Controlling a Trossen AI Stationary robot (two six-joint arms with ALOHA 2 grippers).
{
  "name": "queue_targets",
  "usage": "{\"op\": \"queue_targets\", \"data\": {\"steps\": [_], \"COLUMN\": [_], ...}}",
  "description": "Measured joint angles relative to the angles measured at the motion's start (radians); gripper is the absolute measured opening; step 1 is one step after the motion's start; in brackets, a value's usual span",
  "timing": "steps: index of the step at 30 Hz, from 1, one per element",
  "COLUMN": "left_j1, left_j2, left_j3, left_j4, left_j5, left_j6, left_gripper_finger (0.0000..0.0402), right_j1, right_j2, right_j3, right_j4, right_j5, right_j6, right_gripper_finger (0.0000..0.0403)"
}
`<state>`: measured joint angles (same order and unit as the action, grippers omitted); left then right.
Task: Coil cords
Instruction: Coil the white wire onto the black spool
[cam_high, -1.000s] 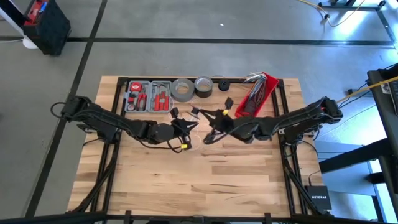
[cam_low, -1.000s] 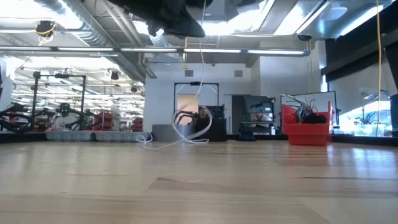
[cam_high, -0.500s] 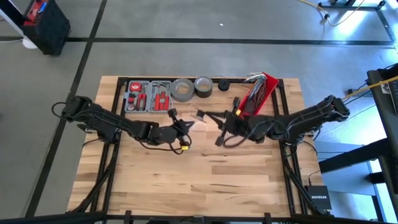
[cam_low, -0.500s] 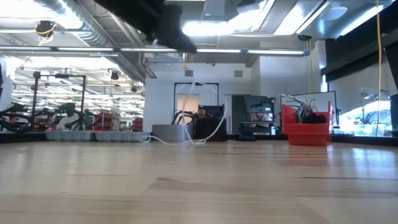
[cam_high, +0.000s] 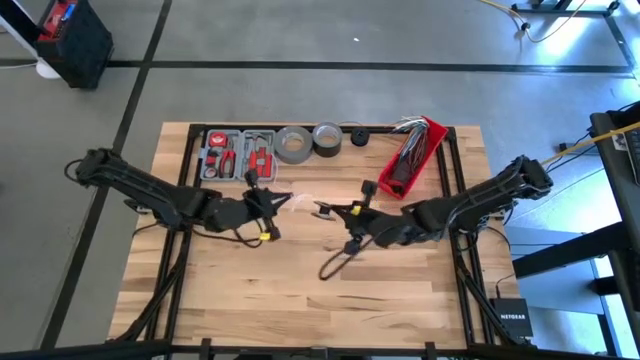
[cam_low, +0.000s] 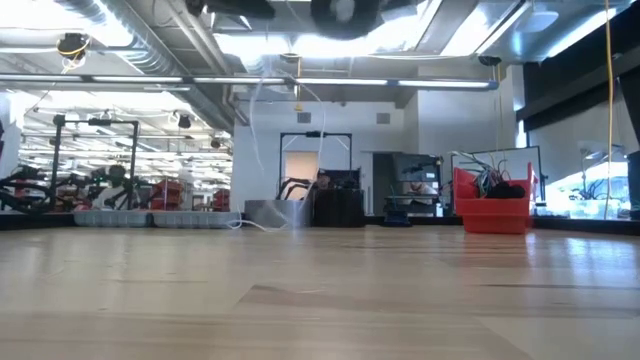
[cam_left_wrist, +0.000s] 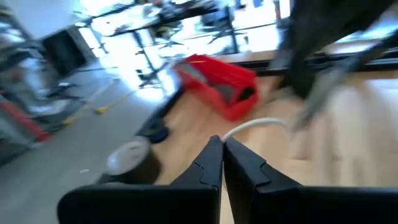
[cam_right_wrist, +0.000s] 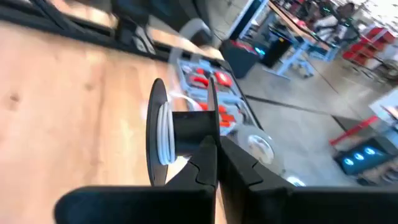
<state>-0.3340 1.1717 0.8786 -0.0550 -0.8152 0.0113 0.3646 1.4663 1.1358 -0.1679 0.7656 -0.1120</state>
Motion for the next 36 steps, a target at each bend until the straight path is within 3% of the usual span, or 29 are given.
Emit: {"op": "queue_targets", "data": {"steps": [14, 36], "left_j1": [-0.045, 0.049], "left_j2": [0.016, 0.239], "left_j3": [0.001, 0.004], "left_j4": [0.031, 0.285], "left_j5": [0.025, 0.134], "left_j6": [-0.057, 0.017], "left_gripper_finger": [0.0004, 0.0006], "right_j1": [-0.134, -0.163], "right_j2": [0.182, 0.201], "right_j3": [-0.002, -0.004], "right_j4": [0.129, 0.381], "right_j5": [0.002, -0.018], "right_j6": [0.004, 0.009], "right_gripper_finger": [0.0005, 0.0005]}}
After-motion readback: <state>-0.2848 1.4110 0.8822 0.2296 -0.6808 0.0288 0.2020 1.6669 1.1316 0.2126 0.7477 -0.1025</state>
